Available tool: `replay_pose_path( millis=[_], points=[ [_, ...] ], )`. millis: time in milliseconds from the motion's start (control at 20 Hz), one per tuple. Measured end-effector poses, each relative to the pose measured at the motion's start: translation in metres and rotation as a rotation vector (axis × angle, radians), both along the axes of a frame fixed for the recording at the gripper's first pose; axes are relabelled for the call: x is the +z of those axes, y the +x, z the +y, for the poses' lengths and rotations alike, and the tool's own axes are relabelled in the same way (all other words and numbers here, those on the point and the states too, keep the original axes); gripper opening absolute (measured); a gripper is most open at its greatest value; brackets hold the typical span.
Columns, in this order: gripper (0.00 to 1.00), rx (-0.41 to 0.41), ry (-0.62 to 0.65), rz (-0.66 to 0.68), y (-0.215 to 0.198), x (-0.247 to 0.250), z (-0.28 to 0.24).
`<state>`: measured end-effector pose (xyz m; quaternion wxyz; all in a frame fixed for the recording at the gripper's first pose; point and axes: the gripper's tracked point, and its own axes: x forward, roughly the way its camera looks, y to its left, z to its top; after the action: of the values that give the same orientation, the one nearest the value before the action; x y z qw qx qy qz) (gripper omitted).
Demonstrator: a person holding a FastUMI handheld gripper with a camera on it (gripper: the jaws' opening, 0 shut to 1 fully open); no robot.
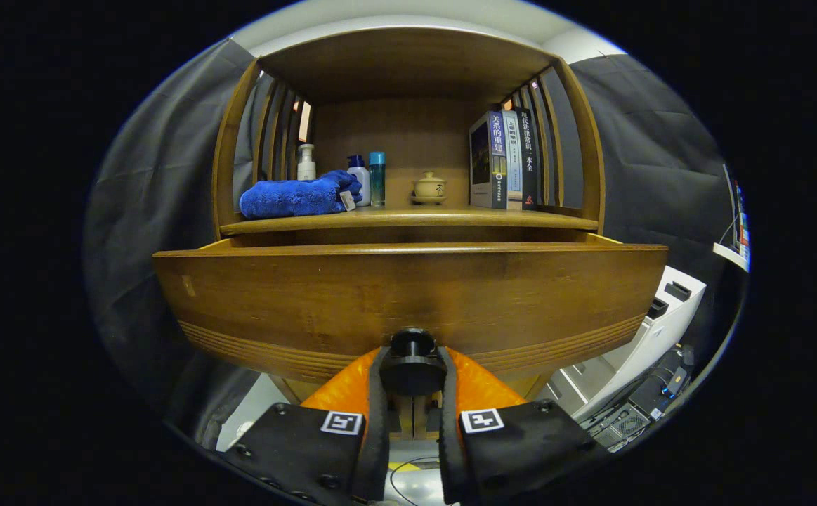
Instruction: Pull open the drawer, take out the items inside it, and place them on the countertop above the cabinet.
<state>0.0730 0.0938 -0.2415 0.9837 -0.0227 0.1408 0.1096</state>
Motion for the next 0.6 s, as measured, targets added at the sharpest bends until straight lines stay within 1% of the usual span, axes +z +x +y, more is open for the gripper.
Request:
replay_pose_path(
  millis=[100, 300, 600],
  points=[
    [0.38, 0.000, -0.002, 0.002, -0.007, -0.001, -0.001],
    [0.30, 0.000, -0.006, 0.005, -0.019, -0.001, -0.006],
    [0.30, 0.002, 0.002, 0.029, -0.048, -0.005, -0.012]
  ],
)
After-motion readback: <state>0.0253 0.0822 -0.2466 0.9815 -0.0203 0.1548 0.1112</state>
